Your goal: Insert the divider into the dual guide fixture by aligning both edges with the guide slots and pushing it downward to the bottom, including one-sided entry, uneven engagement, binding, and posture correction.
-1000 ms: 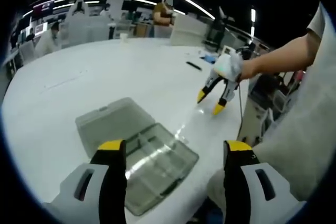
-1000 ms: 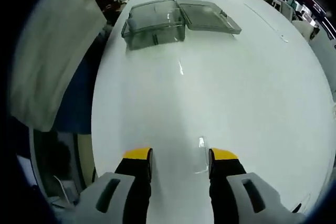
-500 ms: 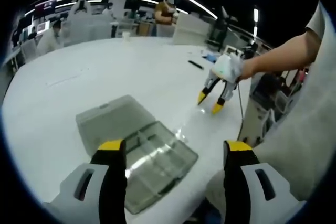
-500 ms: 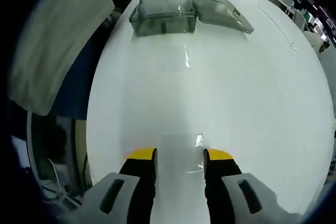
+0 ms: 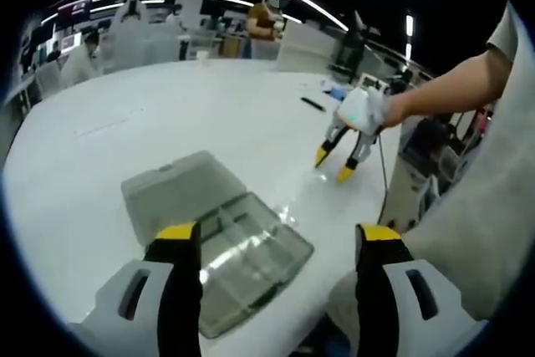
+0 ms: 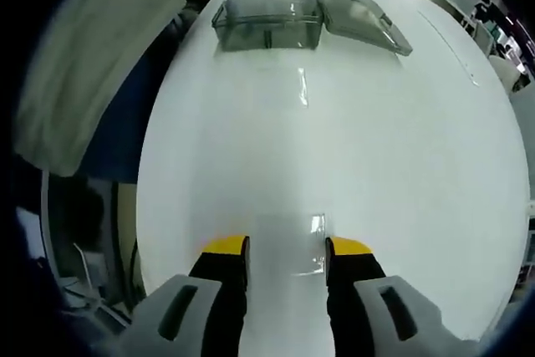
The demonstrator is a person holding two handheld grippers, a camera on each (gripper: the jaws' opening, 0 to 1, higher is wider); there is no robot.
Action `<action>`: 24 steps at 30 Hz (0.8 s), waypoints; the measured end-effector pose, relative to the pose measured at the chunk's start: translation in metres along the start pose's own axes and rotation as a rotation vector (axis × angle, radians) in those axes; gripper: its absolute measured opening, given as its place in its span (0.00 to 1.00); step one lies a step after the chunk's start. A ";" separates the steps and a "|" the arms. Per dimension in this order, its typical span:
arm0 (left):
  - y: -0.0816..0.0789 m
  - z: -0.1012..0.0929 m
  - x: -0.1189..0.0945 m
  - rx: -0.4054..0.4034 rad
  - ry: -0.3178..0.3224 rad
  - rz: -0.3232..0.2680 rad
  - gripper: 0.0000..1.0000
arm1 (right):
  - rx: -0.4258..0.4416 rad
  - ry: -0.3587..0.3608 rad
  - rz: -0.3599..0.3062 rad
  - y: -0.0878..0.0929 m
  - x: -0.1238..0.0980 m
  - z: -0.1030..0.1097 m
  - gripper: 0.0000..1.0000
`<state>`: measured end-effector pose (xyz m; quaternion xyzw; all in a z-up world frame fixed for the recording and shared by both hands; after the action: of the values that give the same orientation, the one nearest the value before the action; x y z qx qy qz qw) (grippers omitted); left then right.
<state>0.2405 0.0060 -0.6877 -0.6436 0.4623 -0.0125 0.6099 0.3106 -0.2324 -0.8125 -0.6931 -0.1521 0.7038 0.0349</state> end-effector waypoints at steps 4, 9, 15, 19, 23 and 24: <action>0.000 -0.001 0.000 -0.004 -0.001 0.000 0.73 | -0.005 -0.004 0.006 0.000 0.000 0.000 0.32; 0.000 -0.002 -0.001 -0.002 -0.001 0.000 0.73 | -0.016 -0.008 0.034 0.000 0.001 -0.001 0.31; 0.000 -0.002 -0.001 -0.001 -0.002 -0.001 0.73 | -0.022 -0.014 0.065 0.000 0.001 -0.004 0.28; -0.001 -0.002 0.000 -0.004 -0.003 -0.006 0.73 | -0.017 -0.016 0.078 0.001 0.001 -0.004 0.28; 0.002 0.000 0.000 -0.011 -0.006 -0.004 0.72 | -0.017 -0.017 0.097 0.000 0.001 -0.004 0.28; 0.002 0.000 0.000 -0.011 -0.007 -0.003 0.72 | -0.017 -0.017 0.103 0.000 0.001 -0.004 0.27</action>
<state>0.2391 0.0069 -0.6892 -0.6478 0.4593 -0.0087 0.6077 0.3142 -0.2316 -0.8135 -0.6942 -0.1222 0.7093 -0.0087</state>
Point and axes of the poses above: the point that each gripper's makers call its tool centre point, and the gripper's own axes: x roughly forward along the fingers, z roughly to its left, y roughly out of its underside, the point moved 1 cm from there along -x, roughly backward along the fingers
